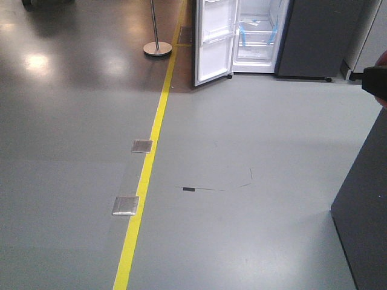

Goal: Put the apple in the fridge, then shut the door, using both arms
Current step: 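Drive toward the open white refrigerator carrying the apple, then approach the refrigerator's open compartment with the apple in right gripper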

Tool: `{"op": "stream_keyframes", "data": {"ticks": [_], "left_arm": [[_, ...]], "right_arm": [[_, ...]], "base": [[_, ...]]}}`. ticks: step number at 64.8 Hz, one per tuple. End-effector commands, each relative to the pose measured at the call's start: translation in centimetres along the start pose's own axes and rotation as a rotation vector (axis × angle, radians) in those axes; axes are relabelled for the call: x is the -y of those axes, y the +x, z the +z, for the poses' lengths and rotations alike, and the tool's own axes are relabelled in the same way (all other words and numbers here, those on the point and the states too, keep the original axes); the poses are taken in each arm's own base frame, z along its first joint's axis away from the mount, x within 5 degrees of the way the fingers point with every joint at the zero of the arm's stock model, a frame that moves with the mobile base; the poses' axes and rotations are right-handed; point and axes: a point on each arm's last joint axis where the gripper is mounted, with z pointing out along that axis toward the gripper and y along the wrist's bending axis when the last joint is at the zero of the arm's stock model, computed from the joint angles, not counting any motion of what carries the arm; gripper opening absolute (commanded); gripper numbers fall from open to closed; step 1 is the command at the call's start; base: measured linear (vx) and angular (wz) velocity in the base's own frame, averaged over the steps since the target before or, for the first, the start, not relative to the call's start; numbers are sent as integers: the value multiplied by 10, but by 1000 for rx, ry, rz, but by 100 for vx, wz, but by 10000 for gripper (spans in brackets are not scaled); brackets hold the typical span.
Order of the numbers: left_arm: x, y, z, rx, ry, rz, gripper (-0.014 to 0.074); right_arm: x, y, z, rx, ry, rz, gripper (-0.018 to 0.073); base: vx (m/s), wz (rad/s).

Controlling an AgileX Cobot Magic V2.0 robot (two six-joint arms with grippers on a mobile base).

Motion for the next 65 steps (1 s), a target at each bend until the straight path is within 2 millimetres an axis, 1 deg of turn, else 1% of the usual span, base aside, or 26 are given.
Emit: {"op": "stream_keyframes", "data": {"ticks": [1, 65], "left_arm": [[0, -14, -2, 105, 11, -14, -6], [0, -14, -2, 105, 11, -14, -6]], "right_arm": [[0, -14, -7, 102, 31, 9, 60], [0, -14, -7, 102, 31, 9, 60]], "base": [[18, -3], [19, -5]]}}
